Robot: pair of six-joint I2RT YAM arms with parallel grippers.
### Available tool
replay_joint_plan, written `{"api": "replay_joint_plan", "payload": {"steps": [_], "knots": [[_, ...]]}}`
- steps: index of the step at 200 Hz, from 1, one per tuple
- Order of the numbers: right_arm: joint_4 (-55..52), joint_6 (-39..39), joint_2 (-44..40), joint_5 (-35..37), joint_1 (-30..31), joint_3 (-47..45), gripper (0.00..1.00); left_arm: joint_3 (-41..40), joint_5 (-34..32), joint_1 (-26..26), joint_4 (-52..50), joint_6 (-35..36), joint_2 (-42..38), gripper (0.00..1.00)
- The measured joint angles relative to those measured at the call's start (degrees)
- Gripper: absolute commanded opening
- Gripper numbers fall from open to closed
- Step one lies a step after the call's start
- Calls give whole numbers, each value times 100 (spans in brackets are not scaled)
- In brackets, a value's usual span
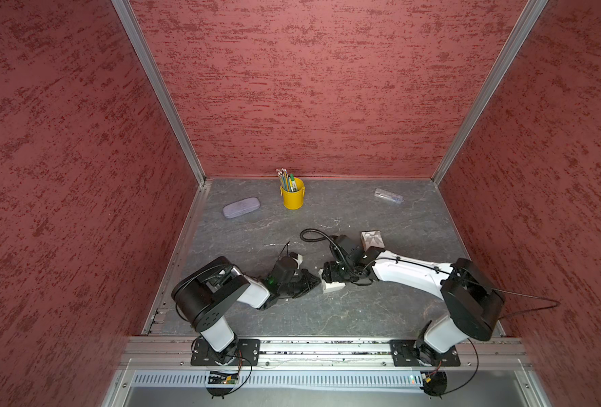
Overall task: Take the necklace out of the lift-off lid jewelry box
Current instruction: Close the lid on the jewelry box.
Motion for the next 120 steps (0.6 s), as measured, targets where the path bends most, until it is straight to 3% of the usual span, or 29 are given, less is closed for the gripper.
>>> {"api": "replay_joint_plan", "payload": {"steps": [120], "knots": [[-46,-68,31,181,4,9,71,131,-264,-184,81,-131,144,17]]}}
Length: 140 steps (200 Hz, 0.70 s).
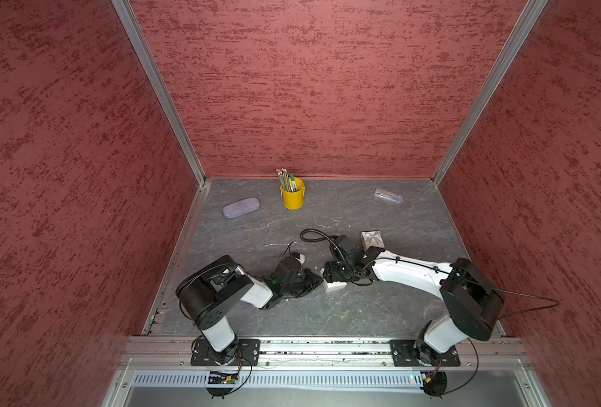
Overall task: Take the necklace out of the lift-off lid jewelry box
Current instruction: Close the lid on the jewelry box.
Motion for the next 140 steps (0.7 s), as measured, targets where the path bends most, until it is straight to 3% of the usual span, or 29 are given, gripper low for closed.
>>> {"api": "replay_joint_plan", "payload": {"steps": [66,140], "knots": [[-234,4,157,262,87,186,72,11,-136,-66,-11,-24,-15,20],[-179,50,83,310,186,186,87,-33,-116,-85,-203,-15,-184,21]]}}
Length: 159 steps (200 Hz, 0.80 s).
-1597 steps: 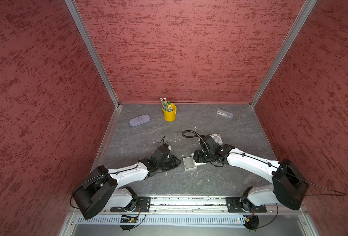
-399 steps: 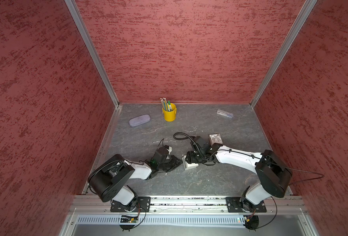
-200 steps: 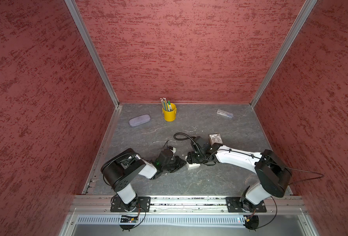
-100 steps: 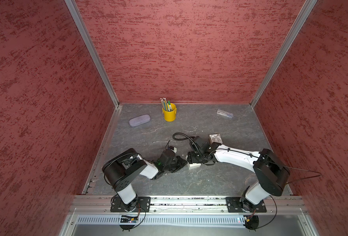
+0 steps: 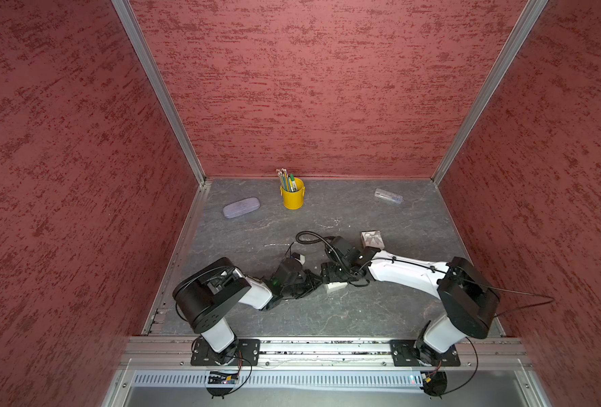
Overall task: Take the necklace out of the lift-off lid jewelry box
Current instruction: Close the lid on the jewelry box.
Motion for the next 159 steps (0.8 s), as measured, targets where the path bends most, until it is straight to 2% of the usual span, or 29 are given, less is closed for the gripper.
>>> {"api": "replay_joint_plan", "payload": {"steps": [41,88,159], "knots": [[0,-24,-11,-4,4,20,90,0,2,-4,-4,0,0,21],[55,-22,-11,2,4,-48,86,0,4,-4,-4,0,0,21],[210,-17,-48,-11,11,-111,99,0,74,20,-22,13,-11,21]]}}
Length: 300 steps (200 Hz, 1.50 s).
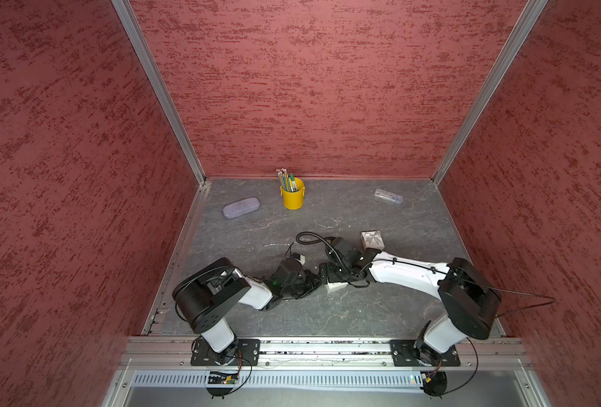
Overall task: Take the necklace out of the lift-off lid jewelry box
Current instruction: Close the lid on the jewelry box.
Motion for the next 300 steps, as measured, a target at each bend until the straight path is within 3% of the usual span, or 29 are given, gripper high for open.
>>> {"api": "replay_joint_plan", "payload": {"steps": [179,200,237,300], "knots": [[59,-50,-627,-76,-531,-131,98,0,114,236,-632,227,-529,21],[120,-122,-986,-144,-649,-260,92,0,111,256,-702,273,-658,21],[402,-251,-1362,-350,-756,-629,72,0,127,260,-726,310,-612,21],[339,-566,-717,-166,-328,-592,66,85,214,216,-581,286,-216,21]]}}
